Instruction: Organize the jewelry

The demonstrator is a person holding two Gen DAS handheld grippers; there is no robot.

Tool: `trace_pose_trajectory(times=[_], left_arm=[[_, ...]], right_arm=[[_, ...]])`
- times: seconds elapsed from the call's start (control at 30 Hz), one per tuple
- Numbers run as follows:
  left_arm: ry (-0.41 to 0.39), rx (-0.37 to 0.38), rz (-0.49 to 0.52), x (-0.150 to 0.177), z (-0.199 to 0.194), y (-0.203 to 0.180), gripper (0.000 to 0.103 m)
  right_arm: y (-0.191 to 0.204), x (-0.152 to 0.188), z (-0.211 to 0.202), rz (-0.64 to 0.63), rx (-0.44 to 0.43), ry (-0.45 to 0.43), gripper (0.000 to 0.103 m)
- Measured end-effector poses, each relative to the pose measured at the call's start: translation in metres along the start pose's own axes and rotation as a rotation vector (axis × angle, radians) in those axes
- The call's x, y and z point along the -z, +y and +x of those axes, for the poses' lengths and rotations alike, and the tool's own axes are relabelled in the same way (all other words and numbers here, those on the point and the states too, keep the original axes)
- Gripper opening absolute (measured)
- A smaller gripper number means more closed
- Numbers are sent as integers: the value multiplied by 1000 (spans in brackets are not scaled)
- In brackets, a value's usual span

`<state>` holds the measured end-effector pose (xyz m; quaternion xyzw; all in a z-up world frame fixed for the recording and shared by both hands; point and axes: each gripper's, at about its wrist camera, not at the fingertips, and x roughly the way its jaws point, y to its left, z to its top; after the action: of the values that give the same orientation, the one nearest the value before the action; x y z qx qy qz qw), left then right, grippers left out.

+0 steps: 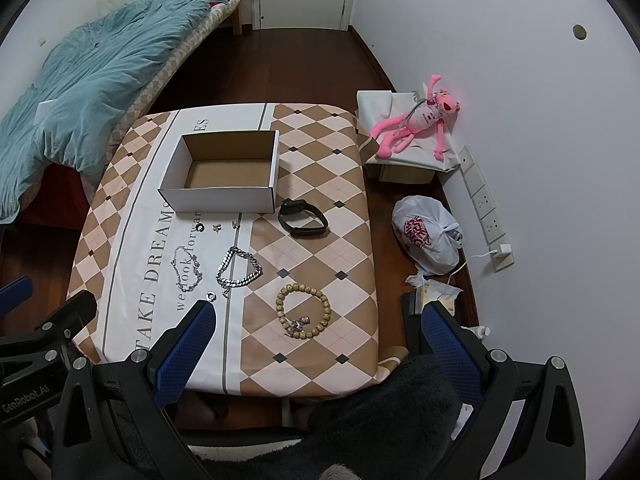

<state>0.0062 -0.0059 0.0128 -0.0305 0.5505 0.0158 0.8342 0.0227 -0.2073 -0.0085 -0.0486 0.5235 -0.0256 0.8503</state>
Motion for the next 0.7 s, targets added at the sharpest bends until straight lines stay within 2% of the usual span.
trace_pose_trajectory(times=[0.7], left_arm=[[-3, 1, 1, -1, -1, -1, 103]], right_arm=[[0, -2, -1, 0, -1, 1, 103]])
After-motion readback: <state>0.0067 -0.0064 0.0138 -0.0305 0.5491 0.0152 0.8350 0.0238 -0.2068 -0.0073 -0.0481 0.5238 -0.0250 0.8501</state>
